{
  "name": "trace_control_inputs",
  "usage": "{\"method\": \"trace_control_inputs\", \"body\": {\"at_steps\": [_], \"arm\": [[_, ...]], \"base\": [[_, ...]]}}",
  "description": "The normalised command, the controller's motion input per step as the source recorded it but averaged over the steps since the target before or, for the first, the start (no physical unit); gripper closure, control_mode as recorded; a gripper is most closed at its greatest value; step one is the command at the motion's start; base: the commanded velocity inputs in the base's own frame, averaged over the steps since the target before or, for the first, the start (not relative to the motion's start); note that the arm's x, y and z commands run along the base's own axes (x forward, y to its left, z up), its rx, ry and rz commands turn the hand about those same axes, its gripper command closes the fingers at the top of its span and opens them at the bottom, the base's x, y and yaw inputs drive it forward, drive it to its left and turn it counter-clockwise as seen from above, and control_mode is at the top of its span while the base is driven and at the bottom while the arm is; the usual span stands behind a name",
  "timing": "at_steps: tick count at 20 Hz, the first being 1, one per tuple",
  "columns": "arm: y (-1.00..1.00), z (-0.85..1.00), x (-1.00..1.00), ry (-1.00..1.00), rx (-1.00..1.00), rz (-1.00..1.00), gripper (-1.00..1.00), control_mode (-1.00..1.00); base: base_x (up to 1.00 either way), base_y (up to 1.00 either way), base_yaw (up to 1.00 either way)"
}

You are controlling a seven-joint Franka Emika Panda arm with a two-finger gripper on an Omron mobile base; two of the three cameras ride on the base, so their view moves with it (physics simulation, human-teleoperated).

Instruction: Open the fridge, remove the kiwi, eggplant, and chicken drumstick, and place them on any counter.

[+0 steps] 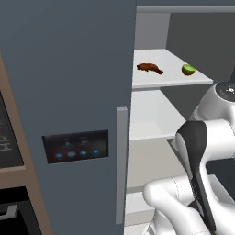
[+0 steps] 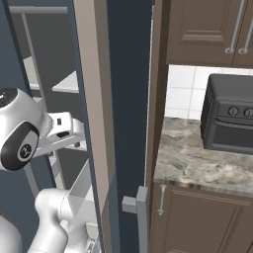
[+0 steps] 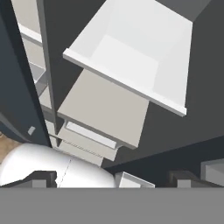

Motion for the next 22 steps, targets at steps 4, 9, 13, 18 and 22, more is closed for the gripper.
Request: {"method": "trace_control_inputs", "body": {"at_steps": [4, 9, 13, 18, 22], "arm": [[0.0, 0.12, 0.16, 0.0, 0.0, -0.2, -1.0, -1.0], [0.0, 0.11, 0.28, 0.01, 0.0, -0.22, -1.0, -1.0], [0.0, 0.14, 0.24, 0.0, 0.0, -0.13, -1.0, -1.0], [-0.07, 0.14, 0.02, 0.0, 0.01, -0.06, -1.0, -1.0], [-0.01, 0.36, 0.21, 0.0, 0.07, 0.0, -1.0, -1.0]], "base": [[0.0, 0.0, 0.0], [0.0, 0.0, 0.0], [0.0, 0.0, 0.0], [0.0, 0.0, 0.0], [0.0, 0.0, 0.0]]}}
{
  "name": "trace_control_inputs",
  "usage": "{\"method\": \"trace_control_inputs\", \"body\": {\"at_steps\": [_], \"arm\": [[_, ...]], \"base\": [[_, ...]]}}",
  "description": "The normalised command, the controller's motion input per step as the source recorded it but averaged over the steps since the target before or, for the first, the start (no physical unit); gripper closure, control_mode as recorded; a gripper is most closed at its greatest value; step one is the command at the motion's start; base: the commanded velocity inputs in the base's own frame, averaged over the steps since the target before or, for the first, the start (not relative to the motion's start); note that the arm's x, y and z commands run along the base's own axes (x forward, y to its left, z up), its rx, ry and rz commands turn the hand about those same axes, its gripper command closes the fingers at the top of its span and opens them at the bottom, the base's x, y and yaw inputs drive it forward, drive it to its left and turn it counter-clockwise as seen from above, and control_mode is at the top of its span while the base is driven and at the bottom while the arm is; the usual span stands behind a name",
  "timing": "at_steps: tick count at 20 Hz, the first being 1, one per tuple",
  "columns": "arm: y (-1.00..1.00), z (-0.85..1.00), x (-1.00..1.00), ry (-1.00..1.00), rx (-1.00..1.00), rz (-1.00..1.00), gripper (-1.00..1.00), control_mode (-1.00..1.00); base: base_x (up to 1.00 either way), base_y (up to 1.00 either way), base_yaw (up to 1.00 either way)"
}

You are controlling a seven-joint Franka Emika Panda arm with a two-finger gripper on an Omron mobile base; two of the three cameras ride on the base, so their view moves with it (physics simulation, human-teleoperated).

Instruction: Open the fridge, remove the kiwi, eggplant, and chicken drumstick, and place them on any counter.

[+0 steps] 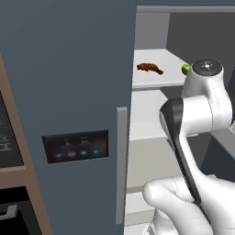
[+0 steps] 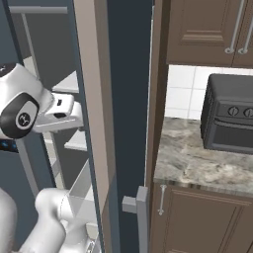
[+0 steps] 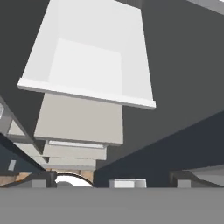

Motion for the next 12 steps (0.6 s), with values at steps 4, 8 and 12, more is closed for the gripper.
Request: {"method": "trace_control_inputs", "body": {"at_steps": [4, 8, 12], "arm": [[-0.19, 0.37, 0.44, 0.0, 0.18, 0.0, -1.0, -1.0], [-0.19, 0.05, 0.83, 0.0, 0.23, 0.0, -1.0, -1.0], [-0.02, 0.0, 0.68, 0.01, 0.13, -0.14, -1.0, -1.0]], "base": [[0.0, 0.0, 0.0], [0.0, 0.0, 0.0], [0.0, 0.0, 0.0]]}}
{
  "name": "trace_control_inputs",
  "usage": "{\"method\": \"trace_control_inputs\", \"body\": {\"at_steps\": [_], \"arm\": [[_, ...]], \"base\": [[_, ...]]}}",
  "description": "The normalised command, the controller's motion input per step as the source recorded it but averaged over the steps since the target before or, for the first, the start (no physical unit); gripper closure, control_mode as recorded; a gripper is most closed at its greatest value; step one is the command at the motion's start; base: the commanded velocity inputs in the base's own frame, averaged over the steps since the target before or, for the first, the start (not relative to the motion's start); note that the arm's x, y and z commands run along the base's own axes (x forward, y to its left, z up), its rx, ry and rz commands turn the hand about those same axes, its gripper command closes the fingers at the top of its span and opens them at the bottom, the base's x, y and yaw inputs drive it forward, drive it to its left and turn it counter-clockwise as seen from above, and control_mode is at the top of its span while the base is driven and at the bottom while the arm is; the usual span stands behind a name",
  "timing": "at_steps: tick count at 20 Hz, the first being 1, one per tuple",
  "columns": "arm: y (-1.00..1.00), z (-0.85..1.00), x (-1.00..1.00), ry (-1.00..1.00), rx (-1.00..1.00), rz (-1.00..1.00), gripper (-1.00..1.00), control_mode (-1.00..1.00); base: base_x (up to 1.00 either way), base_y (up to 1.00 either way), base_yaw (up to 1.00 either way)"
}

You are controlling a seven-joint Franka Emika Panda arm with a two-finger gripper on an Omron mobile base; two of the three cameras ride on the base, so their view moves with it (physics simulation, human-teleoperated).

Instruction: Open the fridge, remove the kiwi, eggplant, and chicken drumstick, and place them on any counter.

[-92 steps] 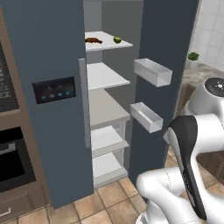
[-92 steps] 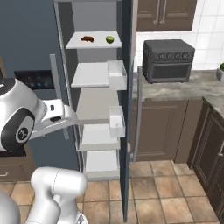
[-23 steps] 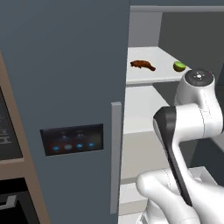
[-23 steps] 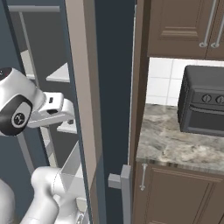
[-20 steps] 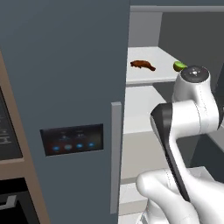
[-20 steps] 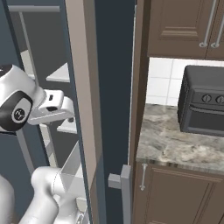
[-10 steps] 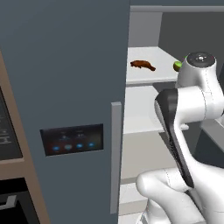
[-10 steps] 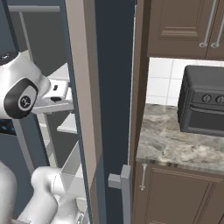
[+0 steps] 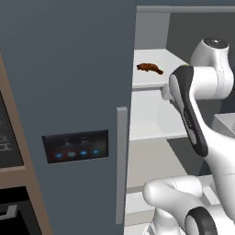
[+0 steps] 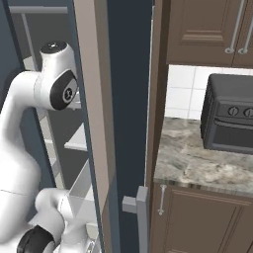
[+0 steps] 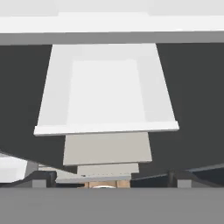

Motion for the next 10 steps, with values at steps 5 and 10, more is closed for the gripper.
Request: {"method": "trace_control_inputs", "body": {"at_steps": [5, 10], "arm": [[0.0, 0.0, 0.11, 0.06, 0.02, -0.01, -1.0, -1.0], [0.01, 0.05, 0.32, -0.01, 0.0, -0.06, -1.0, -1.0]], "base": [[0.0, 0.0, 0.0], [0.0, 0.0, 0.0]]}}
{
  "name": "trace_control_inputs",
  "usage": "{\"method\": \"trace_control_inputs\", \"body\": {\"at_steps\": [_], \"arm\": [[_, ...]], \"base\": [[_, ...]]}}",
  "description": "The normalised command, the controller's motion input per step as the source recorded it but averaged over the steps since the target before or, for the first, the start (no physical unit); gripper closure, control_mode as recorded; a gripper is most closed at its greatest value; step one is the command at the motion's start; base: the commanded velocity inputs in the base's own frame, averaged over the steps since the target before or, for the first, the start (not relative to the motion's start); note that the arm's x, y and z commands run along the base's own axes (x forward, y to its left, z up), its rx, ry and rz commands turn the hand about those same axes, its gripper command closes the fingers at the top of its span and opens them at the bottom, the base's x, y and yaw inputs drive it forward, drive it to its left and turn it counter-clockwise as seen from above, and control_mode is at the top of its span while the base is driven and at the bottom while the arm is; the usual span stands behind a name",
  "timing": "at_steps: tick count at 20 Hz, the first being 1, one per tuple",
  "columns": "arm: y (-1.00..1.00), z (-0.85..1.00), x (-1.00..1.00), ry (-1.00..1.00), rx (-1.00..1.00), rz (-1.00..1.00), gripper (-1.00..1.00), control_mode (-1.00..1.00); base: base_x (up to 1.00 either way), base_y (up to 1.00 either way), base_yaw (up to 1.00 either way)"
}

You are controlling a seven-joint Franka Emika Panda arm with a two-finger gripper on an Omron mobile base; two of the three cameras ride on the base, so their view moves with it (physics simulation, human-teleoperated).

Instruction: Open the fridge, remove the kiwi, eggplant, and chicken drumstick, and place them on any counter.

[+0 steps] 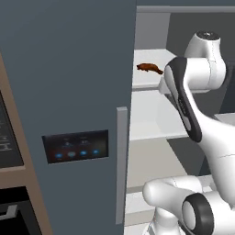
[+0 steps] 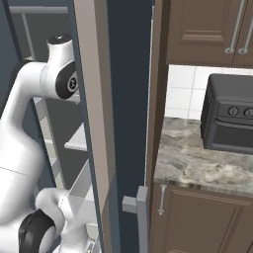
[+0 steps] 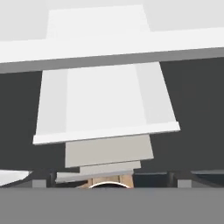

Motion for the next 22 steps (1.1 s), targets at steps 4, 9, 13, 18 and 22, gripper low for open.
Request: {"method": "trace_control_inputs", "body": {"at_steps": [4, 9, 13, 18, 22], "arm": [[0.05, 0.09, 0.33, -0.02, 0.0, -0.04, -1.0, -1.0], [0.01, 0.11, 0.49, 0.0, 0.0, 0.0, -1.0, -1.0], [0.0, 0.12, 0.48, 0.0, 0.0, 0.0, -1.0, -1.0], [0.0, 0.2, 0.49, 0.0, 0.02, 0.0, -1.0, -1.0], [0.01, 0.2, 0.51, 0.0, 0.01, 0.0, -1.0, -1.0]], "base": [[0.0, 0.0, 0.0], [0.0, 0.0, 0.0], [0.0, 0.0, 0.0], [0.0, 0.0, 0.0], [0.0, 0.0, 0.0]]}}
